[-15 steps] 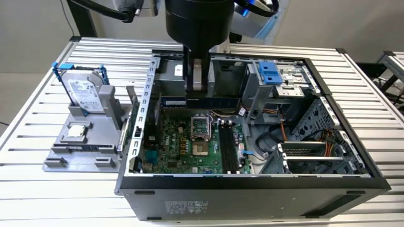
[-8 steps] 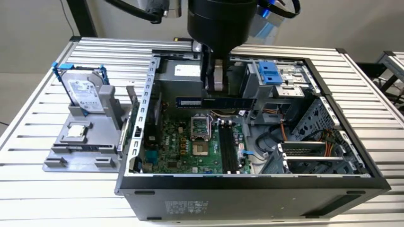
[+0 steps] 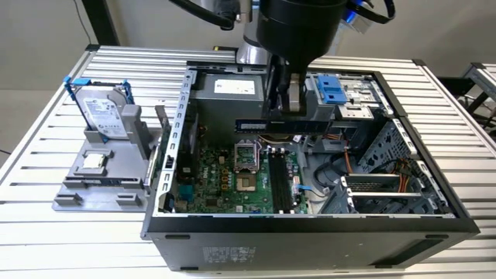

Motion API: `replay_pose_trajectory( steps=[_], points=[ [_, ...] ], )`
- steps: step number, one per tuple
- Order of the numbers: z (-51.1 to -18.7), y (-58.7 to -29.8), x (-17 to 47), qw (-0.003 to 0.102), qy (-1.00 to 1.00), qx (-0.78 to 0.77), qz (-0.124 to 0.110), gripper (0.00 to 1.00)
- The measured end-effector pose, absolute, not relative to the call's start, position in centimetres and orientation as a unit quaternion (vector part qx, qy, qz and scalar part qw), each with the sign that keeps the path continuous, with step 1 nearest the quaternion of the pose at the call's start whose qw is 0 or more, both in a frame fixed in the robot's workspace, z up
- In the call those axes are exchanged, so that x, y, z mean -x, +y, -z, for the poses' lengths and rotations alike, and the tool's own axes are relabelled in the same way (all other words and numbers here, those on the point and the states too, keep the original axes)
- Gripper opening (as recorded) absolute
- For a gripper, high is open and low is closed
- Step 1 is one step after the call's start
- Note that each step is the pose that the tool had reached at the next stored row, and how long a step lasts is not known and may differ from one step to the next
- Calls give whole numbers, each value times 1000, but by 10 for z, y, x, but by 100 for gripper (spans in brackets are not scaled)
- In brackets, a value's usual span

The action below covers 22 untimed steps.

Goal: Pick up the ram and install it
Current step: 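Pick up the ram and move it above insertion slot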

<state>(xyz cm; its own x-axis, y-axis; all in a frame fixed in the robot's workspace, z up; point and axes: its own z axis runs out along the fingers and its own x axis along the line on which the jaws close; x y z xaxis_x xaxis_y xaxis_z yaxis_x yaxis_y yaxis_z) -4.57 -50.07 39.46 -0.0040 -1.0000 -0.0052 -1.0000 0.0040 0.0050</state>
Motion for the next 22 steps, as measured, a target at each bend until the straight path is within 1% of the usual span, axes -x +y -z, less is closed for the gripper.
replay_pose_trajectory(
  steps=[13,19,22],
  points=[
    [-395,-492,9,-1,709,706,-3,0],
    [-395,-482,5,-1,709,706,-3,0],
    [-395,-472,5,-1,709,706,-3,0]
  ],
)
